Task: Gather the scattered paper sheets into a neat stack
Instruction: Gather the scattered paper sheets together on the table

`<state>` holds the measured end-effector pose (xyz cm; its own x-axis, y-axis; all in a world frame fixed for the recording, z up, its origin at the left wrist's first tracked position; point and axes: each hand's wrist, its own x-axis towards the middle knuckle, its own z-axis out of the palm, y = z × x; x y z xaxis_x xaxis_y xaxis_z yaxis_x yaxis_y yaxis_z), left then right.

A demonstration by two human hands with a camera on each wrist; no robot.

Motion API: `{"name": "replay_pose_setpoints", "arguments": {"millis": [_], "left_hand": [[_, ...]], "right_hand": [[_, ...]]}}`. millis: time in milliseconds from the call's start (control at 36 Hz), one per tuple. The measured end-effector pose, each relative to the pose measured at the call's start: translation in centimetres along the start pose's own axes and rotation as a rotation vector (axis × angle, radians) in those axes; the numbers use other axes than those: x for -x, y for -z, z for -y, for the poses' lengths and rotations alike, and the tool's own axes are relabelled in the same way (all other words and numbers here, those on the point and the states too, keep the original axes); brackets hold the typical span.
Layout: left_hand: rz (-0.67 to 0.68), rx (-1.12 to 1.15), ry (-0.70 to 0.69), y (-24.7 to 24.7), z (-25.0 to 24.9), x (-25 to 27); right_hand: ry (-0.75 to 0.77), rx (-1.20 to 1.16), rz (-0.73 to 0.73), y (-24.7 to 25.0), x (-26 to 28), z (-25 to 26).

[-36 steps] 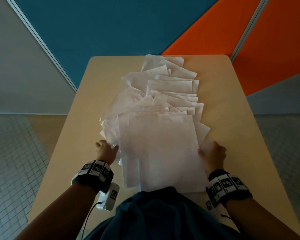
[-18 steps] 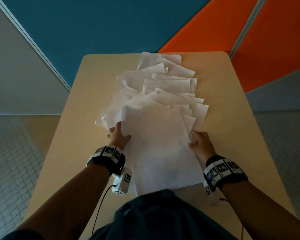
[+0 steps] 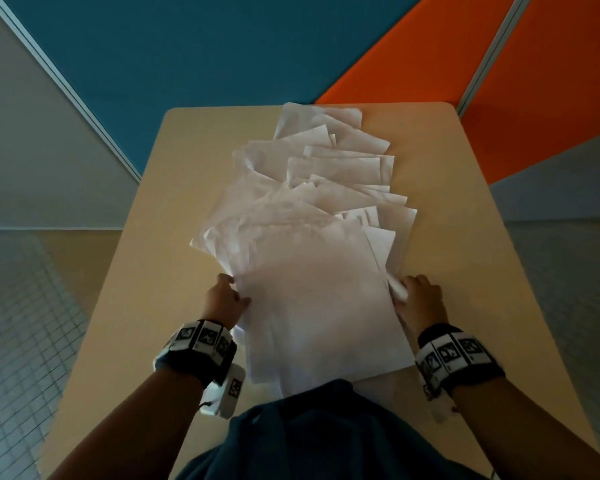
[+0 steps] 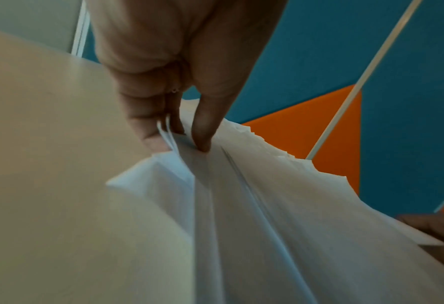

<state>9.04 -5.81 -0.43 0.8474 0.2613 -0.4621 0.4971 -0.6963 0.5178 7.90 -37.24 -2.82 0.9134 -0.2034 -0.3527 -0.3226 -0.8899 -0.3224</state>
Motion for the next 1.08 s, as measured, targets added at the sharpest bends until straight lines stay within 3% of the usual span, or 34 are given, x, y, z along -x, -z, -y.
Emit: {"name": "replay_pose_setpoints", "arguments": {"millis": [167,278,389,555,722,805,944,1000,1083], "left_hand": [[0.062,0.003,0.033,0.0,0.1,-0.1],[0.035,0.087,0.031,-1.1,-0.4,0.2],[-0.021,0.198,0.034,-1.0,-0.1,1.7],[0.067,0.139,0.04,-1.2,0.7,1.2],[0.143,0.536,0.148,-1.8,1.7,0.5],[0.165,0.546,0.133,-2.3,1.4,0.6],[0.044,0.617,0.138,-2.4,2.0,0.4],[0.055,0.66,0.148,-2.2,2.2,0.5],[0.111,0.699,0.117,-2.0,2.0,0.4]], "right_hand": [[-0.103,-0.151,0.042,1.3,-0.8,-1.1],[-0.061,-0.166,0.081,0.9,-0.9,-0.9],[-0.007,-0.285,-0.043,0.0,0.4,0.3],[-0.075,-0.341,-0.163,0.1,0.1,-1.1],[-0.156,-0.409,-0.177,0.6,0.4,-1.5],[-0.189,-0.55,-0.128,0.3,0.2,-0.8],[-0.376,-1.064,-0.048,-0.1,0.1,-0.8],[-0.357,-0.997,0.007,-0.5,-0.2,-1.4],[-0.244,-0.701,0.023,-0.8,-0.8,-2.3]]}}
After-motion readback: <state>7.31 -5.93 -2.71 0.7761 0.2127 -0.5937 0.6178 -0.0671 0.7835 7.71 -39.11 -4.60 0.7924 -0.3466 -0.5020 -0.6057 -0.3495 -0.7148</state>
